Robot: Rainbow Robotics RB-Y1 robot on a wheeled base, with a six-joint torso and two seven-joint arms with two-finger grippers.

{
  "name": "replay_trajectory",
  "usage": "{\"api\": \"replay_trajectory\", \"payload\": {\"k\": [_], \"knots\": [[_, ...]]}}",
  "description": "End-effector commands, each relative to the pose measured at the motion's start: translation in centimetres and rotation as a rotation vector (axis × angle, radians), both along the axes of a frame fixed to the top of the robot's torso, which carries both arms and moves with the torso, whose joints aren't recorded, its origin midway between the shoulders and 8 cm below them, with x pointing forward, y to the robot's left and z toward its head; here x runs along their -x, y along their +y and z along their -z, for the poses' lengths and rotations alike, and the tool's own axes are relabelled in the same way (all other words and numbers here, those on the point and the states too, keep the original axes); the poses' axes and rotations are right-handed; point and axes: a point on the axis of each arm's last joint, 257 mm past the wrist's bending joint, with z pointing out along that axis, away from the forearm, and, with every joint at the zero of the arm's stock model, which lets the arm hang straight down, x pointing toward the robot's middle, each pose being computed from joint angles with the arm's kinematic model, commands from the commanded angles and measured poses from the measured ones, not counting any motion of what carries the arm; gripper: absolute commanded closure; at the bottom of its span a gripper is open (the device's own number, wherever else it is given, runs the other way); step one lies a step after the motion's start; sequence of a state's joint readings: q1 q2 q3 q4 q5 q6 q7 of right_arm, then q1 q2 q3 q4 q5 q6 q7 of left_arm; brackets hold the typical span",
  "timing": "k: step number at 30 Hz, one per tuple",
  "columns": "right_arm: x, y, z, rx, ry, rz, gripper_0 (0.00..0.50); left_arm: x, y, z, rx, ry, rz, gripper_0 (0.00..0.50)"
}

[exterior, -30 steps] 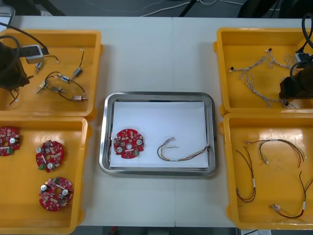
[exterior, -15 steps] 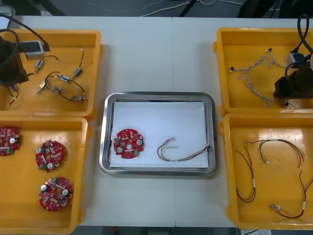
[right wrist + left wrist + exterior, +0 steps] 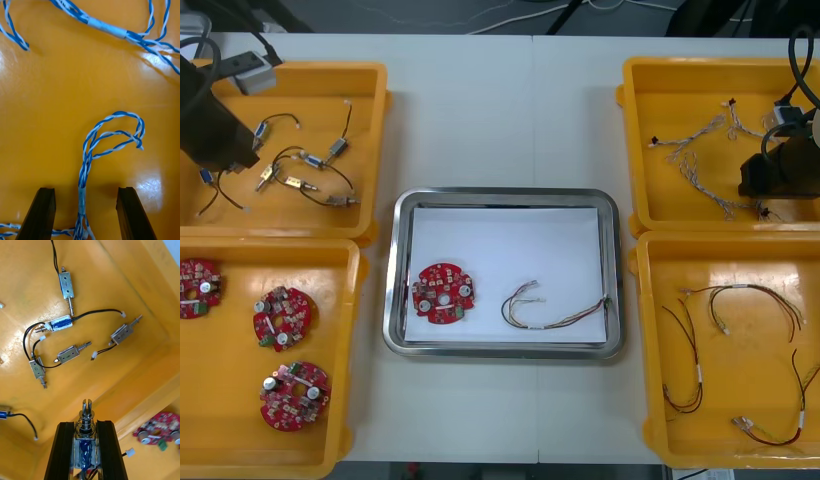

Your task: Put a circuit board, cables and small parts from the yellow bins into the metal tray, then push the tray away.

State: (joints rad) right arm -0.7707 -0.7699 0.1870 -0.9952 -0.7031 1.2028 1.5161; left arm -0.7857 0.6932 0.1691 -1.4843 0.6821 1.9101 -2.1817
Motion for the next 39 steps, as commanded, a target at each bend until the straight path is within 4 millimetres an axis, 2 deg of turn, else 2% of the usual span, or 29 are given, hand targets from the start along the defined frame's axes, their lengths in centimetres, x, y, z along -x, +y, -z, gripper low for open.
{"api": "replay_trajectory", "payload": {"k": [1,3,5,26,27,28,29,31,39], "knots": [[-0.9,2.0,0.1,0.004,-0.006,-0.046,0.085,-0.7,-0.8,-4.4,-0.058,-0.085,0.012,0.500],[-0.9,2.0,0.1,0.005,-0.005,-0.048,0.118,-0.7,-1.4,-4.3,-0.053,-0.084,-0.013,0.500],[-0.9,1.9,0.1,0.008,-0.005,-0.050,0.129,-0.6,-2.0,-4.4,-0.046,-0.088,-0.039,0.500],[0.7,1.2,0.7,0.029,0.064,-0.067,0.137,0.5,-9.0,-2.9,0.068,-0.085,-0.296,0.500],[0.7,1.2,0.7,0.030,0.064,-0.066,0.178,0.6,-9.2,-2.8,0.071,-0.084,-0.302,0.500],[0.7,1.3,0.8,0.030,0.065,-0.069,0.337,0.7,-9.7,-2.6,0.079,-0.082,-0.318,0.500],[0.8,1.1,0.9,0.032,0.067,-0.066,0.456,0.8,-10.1,-2.4,0.086,-0.081,-0.336,0.500],[0.8,1.2,0.9,0.031,0.067,-0.070,0.500,1.0,-10.6,-2.1,0.091,-0.080,-0.354,0.500],[0.6,1.1,0.3,0.044,0.058,-0.091,0.500,1.4,-13.1,-0.5,0.101,-0.089,-0.438,0.500]]}}
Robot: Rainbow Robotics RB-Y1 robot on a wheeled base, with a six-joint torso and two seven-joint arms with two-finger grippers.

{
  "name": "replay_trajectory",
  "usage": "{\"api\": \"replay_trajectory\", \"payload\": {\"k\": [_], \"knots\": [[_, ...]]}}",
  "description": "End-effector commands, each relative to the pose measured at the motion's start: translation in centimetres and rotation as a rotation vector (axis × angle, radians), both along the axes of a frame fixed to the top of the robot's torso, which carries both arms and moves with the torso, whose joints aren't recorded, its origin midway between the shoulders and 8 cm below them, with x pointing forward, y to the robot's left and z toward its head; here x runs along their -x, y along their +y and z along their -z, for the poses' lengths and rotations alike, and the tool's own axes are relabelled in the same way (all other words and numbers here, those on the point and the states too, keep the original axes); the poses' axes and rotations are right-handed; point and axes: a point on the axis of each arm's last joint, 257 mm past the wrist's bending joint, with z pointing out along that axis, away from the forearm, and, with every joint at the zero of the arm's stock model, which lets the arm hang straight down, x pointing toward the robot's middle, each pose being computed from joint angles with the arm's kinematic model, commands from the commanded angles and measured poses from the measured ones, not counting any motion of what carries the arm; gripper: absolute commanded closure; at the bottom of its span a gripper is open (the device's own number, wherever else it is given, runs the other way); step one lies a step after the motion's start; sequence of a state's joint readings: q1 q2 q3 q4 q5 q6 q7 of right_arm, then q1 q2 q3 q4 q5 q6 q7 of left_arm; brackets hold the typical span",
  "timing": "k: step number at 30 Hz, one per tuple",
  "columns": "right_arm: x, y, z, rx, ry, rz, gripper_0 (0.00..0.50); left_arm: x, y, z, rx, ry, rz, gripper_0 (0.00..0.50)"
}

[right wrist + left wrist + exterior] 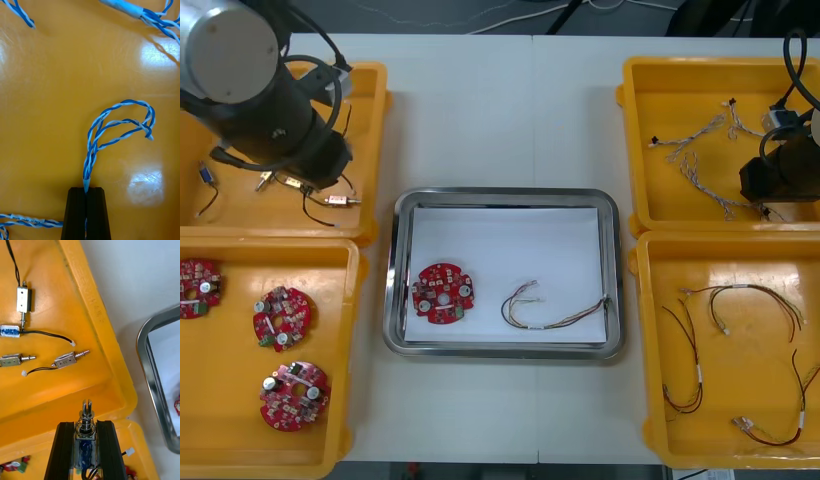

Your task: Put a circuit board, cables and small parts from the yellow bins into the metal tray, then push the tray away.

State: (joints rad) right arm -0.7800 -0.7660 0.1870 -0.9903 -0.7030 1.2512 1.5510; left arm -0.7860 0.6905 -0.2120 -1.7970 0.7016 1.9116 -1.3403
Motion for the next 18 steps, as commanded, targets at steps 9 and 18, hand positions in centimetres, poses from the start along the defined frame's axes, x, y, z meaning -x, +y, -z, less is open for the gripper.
{"api": "replay_trajectory", "payload": {"k": [9,18], "knots": [[0.1,1.9,-4.9,0.103,-0.010,-0.165,0.500,-0.1,-6.7,0.4,0.069,-0.075,-0.160,0.500],[1.0,3.2,-8.6,0.177,-0.014,-0.291,0.500,0.1,-8.5,1.4,0.077,-0.074,-0.171,0.500]]}}
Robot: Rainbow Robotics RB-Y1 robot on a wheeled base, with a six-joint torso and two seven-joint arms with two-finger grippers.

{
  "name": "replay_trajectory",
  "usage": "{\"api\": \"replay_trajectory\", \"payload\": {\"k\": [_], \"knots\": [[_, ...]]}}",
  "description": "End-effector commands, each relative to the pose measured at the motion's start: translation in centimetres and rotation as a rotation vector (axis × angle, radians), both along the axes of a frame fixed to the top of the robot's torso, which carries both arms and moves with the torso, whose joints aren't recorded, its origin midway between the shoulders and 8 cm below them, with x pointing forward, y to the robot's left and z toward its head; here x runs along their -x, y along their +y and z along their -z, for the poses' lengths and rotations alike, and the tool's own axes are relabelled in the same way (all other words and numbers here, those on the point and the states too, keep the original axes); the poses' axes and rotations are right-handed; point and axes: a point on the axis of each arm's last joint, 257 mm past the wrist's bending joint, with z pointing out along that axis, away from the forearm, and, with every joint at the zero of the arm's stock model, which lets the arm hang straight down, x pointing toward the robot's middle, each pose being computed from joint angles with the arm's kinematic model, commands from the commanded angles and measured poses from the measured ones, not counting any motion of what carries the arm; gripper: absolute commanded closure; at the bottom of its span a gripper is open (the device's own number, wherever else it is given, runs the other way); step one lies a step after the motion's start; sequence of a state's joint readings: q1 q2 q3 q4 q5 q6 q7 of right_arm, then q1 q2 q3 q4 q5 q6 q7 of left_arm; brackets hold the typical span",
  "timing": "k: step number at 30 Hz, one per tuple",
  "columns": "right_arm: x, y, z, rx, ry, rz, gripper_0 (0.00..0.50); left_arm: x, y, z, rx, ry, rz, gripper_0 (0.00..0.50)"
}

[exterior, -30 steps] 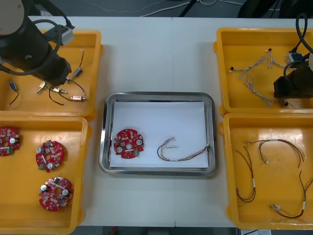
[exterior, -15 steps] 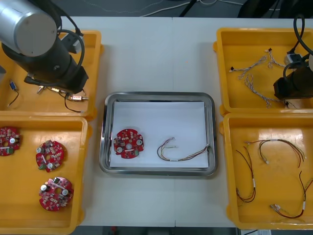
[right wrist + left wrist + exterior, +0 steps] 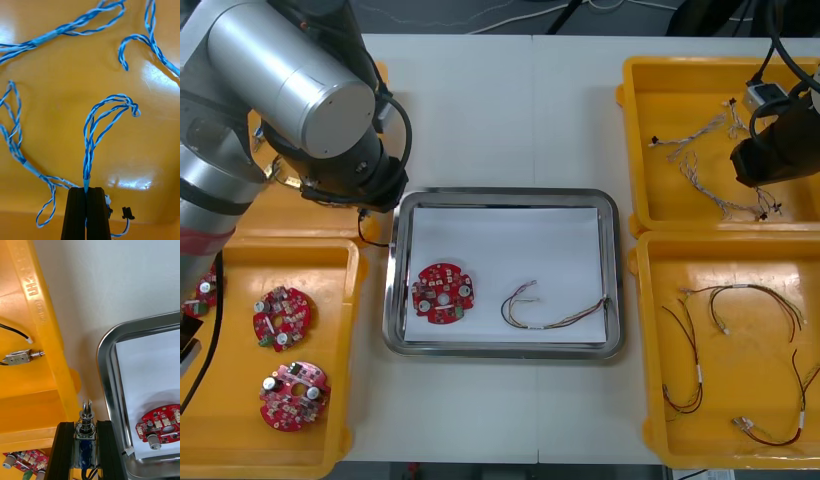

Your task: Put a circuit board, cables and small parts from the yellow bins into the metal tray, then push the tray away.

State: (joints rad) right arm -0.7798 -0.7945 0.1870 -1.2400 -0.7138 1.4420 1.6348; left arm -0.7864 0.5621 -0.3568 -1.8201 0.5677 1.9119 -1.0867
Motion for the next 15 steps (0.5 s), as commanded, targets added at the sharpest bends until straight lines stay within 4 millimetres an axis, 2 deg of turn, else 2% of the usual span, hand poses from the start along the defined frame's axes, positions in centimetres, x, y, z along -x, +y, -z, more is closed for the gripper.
{"api": "replay_trajectory", "payload": {"k": [1,10,15], "knots": [[0.1,-0.9,-4.1,0.089,-0.035,-0.109,0.500,-0.5,-2.9,-1.8,0.037,-0.071,-0.050,0.500],[1.6,0.5,-6.1,0.088,-0.015,-0.296,0.500,-1.6,-5.8,0.8,0.113,-0.144,-0.061,0.500],[2.3,1.5,-7.2,0.130,-0.009,-0.376,0.500,-1.5,-6.8,2.0,0.112,-0.155,-0.051,0.500]]}}
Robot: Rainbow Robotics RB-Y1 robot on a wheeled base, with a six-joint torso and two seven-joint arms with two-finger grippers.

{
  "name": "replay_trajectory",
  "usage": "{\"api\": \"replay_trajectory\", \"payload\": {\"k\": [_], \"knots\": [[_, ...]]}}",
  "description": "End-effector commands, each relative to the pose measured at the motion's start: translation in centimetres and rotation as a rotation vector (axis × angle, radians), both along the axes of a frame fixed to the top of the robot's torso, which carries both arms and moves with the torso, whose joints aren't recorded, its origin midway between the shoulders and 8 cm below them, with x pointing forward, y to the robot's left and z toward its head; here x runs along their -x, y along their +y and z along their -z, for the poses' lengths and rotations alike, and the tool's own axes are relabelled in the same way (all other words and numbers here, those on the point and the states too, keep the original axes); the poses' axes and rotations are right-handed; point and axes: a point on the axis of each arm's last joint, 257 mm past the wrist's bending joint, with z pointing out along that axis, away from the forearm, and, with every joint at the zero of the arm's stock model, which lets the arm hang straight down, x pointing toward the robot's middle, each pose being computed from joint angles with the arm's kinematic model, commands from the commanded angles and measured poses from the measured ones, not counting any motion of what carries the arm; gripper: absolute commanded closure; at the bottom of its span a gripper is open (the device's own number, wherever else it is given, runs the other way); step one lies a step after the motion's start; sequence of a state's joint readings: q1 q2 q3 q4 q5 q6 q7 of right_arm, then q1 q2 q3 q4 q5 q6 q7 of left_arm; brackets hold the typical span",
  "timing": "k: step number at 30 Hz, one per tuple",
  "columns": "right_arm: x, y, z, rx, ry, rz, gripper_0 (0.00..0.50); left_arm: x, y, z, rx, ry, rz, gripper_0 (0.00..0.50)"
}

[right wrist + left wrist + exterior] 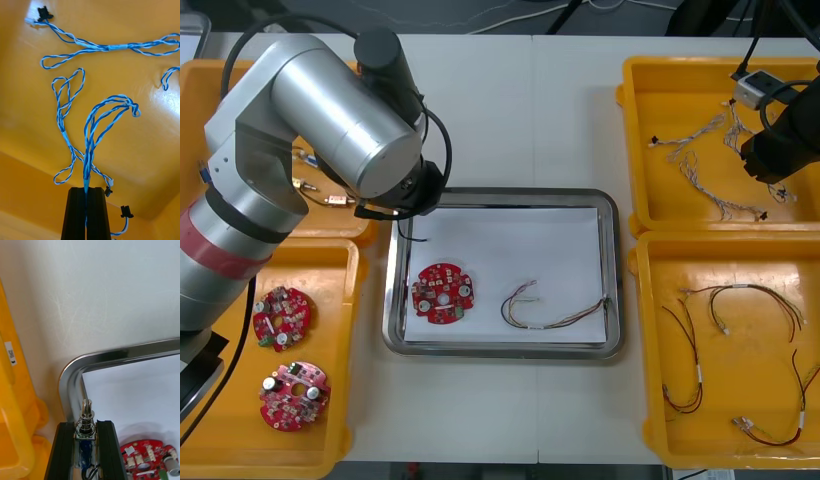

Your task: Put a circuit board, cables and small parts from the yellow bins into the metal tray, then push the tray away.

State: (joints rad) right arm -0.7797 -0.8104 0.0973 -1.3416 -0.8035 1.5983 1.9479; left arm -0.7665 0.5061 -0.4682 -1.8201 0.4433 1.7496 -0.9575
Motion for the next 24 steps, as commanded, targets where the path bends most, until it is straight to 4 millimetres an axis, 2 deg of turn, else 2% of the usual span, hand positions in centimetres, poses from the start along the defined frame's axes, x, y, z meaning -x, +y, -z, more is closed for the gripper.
{"api": "replay_trajectory", "payload": {"k": [1,12,24], "knots": [[0.2,-0.4,-4.1,0.056,-0.058,-0.067,0.500,0.6,-2.5,0.6,0.057,-0.025,-0.025,0.500],[2.7,2.1,-5.9,0.123,-0.035,-0.173,0.500,1.2,-3.6,3.2,0.044,-0.029,-0.013,0.500],[3.9,4.3,-7.3,0.165,-0.058,-0.255,0.500,-0.8,-4.7,5.8,0.067,-0.055,0.006,0.500]]}}
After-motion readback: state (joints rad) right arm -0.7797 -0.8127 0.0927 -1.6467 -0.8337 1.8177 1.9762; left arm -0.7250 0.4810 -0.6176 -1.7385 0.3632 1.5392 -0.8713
